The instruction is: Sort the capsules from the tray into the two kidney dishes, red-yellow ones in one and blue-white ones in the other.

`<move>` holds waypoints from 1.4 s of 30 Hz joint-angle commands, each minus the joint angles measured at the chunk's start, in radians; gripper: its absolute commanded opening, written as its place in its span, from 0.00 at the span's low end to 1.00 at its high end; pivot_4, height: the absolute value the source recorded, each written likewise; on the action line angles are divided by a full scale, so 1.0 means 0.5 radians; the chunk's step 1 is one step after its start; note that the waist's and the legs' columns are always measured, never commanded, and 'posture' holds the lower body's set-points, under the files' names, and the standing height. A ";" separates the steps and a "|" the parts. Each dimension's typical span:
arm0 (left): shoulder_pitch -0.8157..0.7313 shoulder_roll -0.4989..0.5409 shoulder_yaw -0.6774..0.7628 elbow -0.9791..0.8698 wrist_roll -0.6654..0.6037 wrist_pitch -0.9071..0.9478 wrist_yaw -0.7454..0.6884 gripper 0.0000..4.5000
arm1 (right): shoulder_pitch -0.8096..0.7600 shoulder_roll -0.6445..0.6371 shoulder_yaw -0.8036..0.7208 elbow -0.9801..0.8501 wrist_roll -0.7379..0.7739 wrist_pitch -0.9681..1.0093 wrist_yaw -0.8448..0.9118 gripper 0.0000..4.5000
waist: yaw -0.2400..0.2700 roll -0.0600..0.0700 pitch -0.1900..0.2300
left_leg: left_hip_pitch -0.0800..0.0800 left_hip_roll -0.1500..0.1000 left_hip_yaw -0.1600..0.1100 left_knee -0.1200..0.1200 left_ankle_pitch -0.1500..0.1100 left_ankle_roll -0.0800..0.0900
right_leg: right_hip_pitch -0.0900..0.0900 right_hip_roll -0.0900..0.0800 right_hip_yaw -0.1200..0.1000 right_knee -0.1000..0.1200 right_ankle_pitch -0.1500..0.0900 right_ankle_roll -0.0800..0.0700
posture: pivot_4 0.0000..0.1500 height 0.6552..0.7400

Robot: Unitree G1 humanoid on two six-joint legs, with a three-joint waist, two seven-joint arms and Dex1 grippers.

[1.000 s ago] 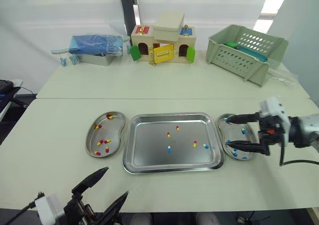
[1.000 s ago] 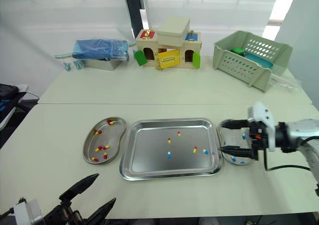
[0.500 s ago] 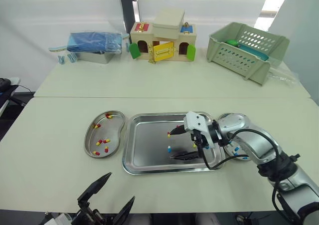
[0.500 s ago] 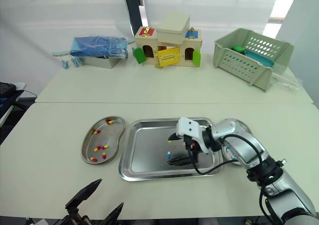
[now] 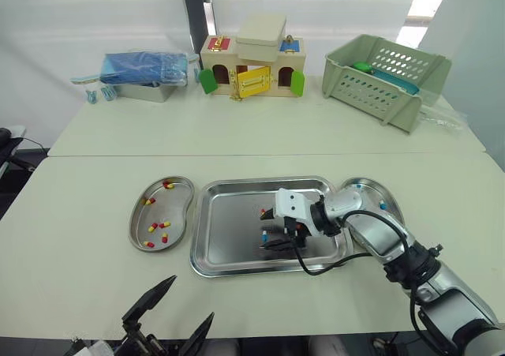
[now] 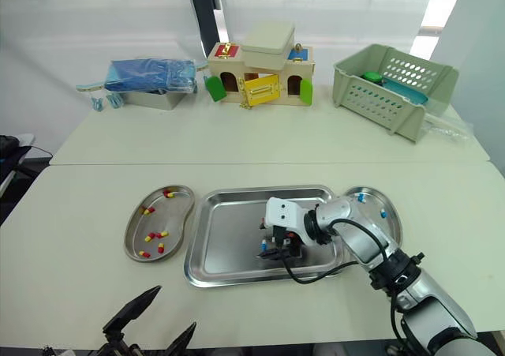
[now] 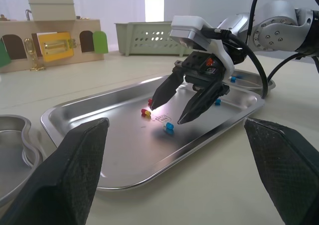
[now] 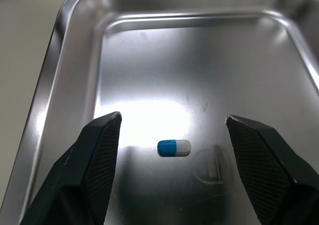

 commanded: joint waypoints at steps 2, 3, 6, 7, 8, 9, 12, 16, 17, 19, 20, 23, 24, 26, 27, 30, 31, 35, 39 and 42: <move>0.002 0.070 -0.009 -0.033 -0.014 0.006 0.061 1.00 | 0.027 -0.004 0.036 -0.045 -0.038 -0.036 0.042 0.65 | 0.000 0.000 0.000 | 0.000 0.000 0.000 0.000 0.000 0.000 | 0.000 0.000 0.000 0.000 0.000 0.000 | 1.00 1.00; 0.004 0.083 -0.011 -0.035 -0.016 0.007 0.071 1.00 | 0.032 0.000 0.037 -0.049 -0.042 -0.029 0.039 0.58 | 0.000 0.000 0.000 | 0.000 0.000 0.000 0.000 0.000 0.000 | 0.000 0.000 0.000 0.000 0.000 0.000 | 1.00 1.00; 0.006 0.112 -0.022 -0.040 -0.005 0.006 0.099 1.00 | 0.044 0.010 0.043 -0.032 -0.068 -0.045 0.029 0.52 | -0.001 0.000 0.000 | 0.000 0.000 0.000 0.000 0.000 0.000 | 0.000 0.000 0.000 0.000 0.000 0.000 | 1.00 1.00; 0.008 0.122 -0.026 -0.042 0.000 0.005 0.109 1.00 | 0.048 0.018 0.044 -0.021 -0.080 -0.054 0.019 0.52 | -0.001 0.000 0.000 | 0.000 0.000 0.000 0.000 0.000 0.000 | 0.000 0.000 0.000 0.000 0.000 0.000 | 1.00 1.00; 0.009 0.131 -0.031 -0.047 0.009 0.005 0.116 1.00 | 0.049 0.027 0.044 -0.010 -0.090 -0.061 0.012 0.52 | -0.001 0.000 0.000 | 0.000 0.000 0.000 0.000 0.000 0.000 | 0.000 0.000 0.000 0.000 0.000 0.000 | 1.00 1.00; 0.011 0.141 -0.037 -0.054 0.015 0.011 0.125 1.00 | 0.049 0.034 0.047 -0.002 -0.097 -0.066 0.008 0.52 | -0.002 0.000 0.000 | 0.000 0.000 0.000 0.000 0.000 0.000 | 0.000 0.000 0.000 0.000 0.000 0.000 | 1.00 1.00; 0.010 0.161 -0.058 -0.076 0.034 0.026 0.164 1.00 | 0.048 0.049 0.045 0.017 -0.108 -0.076 0.004 0.52 | -0.005 0.000 0.000 | 0.000 0.000 0.000 0.000 0.000 0.000 | 0.000 0.000 0.000 0.000 0.000 0.000 | 1.00 1.00; 0.014 0.185 -0.072 -0.087 0.040 0.030 0.197 1.00 | 0.059 0.056 0.028 0.007 -0.086 -0.074 0.025 0.52 | -0.015 0.000 0.000 | 0.000 0.000 0.000 0.000 0.000 0.000 | 0.000 0.000 0.000 0.001 0.000 0.000 | 1.00 1.00; 0.014 0.191 -0.074 -0.088 0.042 0.031 0.204 1.00 | 0.060 0.061 0.014 0.004 -0.073 -0.071 0.027 0.52 | -0.015 0.000 0.000 | 0.000 0.000 0.000 0.000 0.000 0.000 | 0.000 0.000 0.000 0.001 0.000 0.000 | 1.00 1.00; 0.014 0.203 -0.078 -0.089 0.043 0.030 0.218 1.00 | 0.032 0.079 -0.064 0.004 0.005 -0.028 0.045 0.52 | -0.016 0.000 0.000 | 0.000 0.000 0.000 0.000 0.000 0.000 | 0.000 0.000 0.000 0.001 0.000 0.000 | 1.00 1.00; 0.014 0.210 -0.081 -0.089 0.043 0.029 0.225 1.00 | 0.014 0.079 -0.092 0.008 0.031 -0.015 0.057 0.52 | -0.016 0.000 0.000 | 0.000 0.000 0.000 0.000 0.000 0.000 | 0.000 0.000 0.000 0.001 0.000 0.000 | 1.00 1.00; 0.014 0.222 -0.089 -0.089 0.043 0.027 0.238 1.00 | -0.009 0.051 -0.129 0.010 0.069 -0.029 0.116 0.52 | -0.016 0.000 0.000 | 0.000 0.000 0.000 0.000 0.000 0.000 | 0.000 0.000 0.000 0.001 0.000 0.000 | 1.00 1.00; 0.013 0.226 -0.091 -0.089 0.042 0.028 0.240 1.00 | -0.009 0.040 -0.133 0.008 0.077 -0.040 0.141 0.52 | -0.015 0.000 0.000 | 0.000 0.000 0.000 0.000 0.000 0.000 | 0.000 0.000 0.000 0.001 0.000 0.000 | 1.00 1.00; 0.011 0.236 -0.096 -0.088 0.044 0.032 0.245 1.00 | -0.005 0.023 -0.105 0.026 0.044 -0.092 0.178 0.52 | -0.015 0.000 0.000 | 0.000 0.000 -0.001 0.000 0.000 0.000 | 0.000 0.000 0.000 0.001 0.000 0.000 | 1.00 1.00; 0.009 0.240 -0.098 -0.087 0.044 0.033 0.249 1.00 | -0.006 0.022 -0.085 0.047 0.015 -0.122 0.180 0.52 | -0.016 0.000 0.000 | 0.000 0.000 0.000 0.000 0.000 0.000 | 0.000 0.000 0.000 0.001 0.000 0.000 | 1.00 1.00; 0.004 0.250 -0.108 -0.089 0.048 0.033 0.262 1.00 | -0.020 0.051 -0.052 0.100 -0.027 -0.183 0.191 0.52 | -0.020 0.000 0.000 | 0.001 0.000 0.000 0.000 0.000 0.000 | 0.000 0.000 0.000 0.001 0.000 0.000 | 1.00 1.00; 0.004 0.252 -0.111 -0.091 0.050 0.035 0.267 1.00 | -0.029 0.071 -0.054 0.119 -0.028 -0.196 0.184 0.52 | -0.022 0.000 0.000 | 0.001 0.000 0.000 0.000 0.000 0.000 | 0.000 0.000 0.000 0.001 0.000 0.000 | 1.00 1.00; 0.009 0.259 -0.117 -0.092 0.055 0.032 0.277 1.00 | -0.080 0.128 -0.039 0.258 -0.094 -0.300 0.155 0.52 | -0.026 0.000 0.000 | 0.001 0.000 0.000 0.000 0.000 0.000 | 0.000 0.000 0.000 0.001 0.000 0.000 | 1.00 1.00; 0.025 0.272 -0.116 -0.092 0.054 0.028 0.281 1.00 | -0.140 0.187 -0.042 0.389 -0.124 -0.373 0.150 0.52 | -0.028 0.000 0.000 | 0.001 0.000 0.000 0.000 0.000 0.000 | 0.000 0.000 0.000 0.001 0.000 0.000 | 1.00 1.00; 0.020 0.279 -0.121 -0.089 0.058 0.026 0.292 1.00 | -0.155 0.217 -0.031 0.466 -0.150 -0.416 0.159 0.52 | -0.028 0.000 0.000 | 0.001 0.000 0.000 0.000 0.000 0.000 | 0.000 0.000 0.000 0.001 0.000 0.000 | 1.00 1.00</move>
